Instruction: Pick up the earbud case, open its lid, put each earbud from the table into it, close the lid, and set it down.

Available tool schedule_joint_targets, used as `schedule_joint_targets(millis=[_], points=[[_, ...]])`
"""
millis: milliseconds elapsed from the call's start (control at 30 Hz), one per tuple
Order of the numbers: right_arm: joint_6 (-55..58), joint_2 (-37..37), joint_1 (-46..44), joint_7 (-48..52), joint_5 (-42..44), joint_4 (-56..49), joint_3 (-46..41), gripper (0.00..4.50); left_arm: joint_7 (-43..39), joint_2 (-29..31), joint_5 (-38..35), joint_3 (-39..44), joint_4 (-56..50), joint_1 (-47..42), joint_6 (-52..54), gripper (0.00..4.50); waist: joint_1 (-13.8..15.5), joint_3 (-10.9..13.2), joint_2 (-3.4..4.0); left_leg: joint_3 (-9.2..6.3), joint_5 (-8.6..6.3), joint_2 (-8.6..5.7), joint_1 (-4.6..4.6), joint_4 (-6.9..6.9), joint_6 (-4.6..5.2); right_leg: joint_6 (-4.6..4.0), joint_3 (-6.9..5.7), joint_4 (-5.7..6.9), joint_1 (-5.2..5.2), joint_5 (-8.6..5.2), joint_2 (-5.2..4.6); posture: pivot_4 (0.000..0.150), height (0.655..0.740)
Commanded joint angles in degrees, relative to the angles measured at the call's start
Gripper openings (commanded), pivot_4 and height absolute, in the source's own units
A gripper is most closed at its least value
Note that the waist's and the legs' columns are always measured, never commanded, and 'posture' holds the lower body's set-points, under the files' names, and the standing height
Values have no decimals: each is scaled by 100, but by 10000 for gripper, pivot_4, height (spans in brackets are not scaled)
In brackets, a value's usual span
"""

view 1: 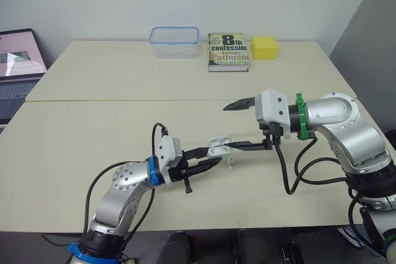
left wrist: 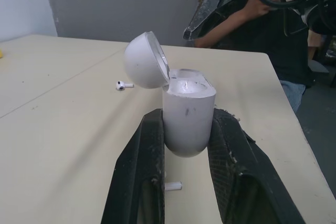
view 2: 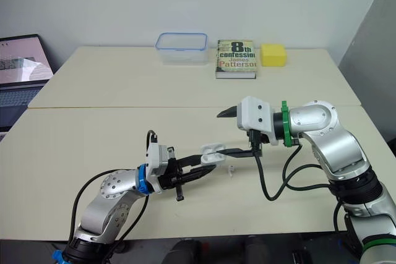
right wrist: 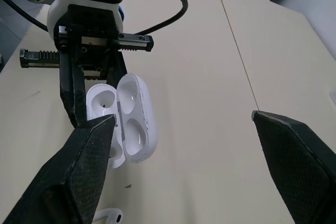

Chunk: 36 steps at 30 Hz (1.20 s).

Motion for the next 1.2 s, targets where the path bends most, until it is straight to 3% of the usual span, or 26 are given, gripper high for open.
schedule_joint_targets(millis=[33,433,667,833,967,1200], points=[[-62,-53,-97,-22,-8,-50,-167,43454,-19,-15,-51,-6,-144,13,-136,7489,0,0,0,0,0,0,0,0,0,0,0,0,0,0,0,1500,7400],[-36,-60,-53,-54,33,-70,-238,43454,183,-134,-23,105,-91,7,-221,7489,2,0,0,0,0,0,-1,-1,0,0,0,-1,0,-1,0,1500,7400],[117,-238,165,-226,136,-127,-618,43454,1340,-664,353,614,267,-81,-799,7489,14,0,0,0,0,-2,-2,0,0,0,-1,-2,0,-1,-4,1500,7400],[363,-695,879,-248,353,-499,-1221,43454,2191,-874,651,1131,521,-75,-1205,7489,68,0,-1,-4,0,-4,-7,-3,0,0,-7,-10,0,-1,-6,1500,7400],[262,-1123,1624,-205,422,-644,-1730,43454,2323,-880,608,1189,451,48,-1201,7489,126,0,0,4,-1,-6,-9,-5,0,0,-4,-19,0,-1,-9,1500,7400],[436,-1154,2094,-381,739,-971,-2032,43454,2428,-945,599,1081,355,66,-1160,7489,134,0,-1,15,-1,-5,-6,-4,0,4,-8,-22,5,-3,-7,1500,7400]])
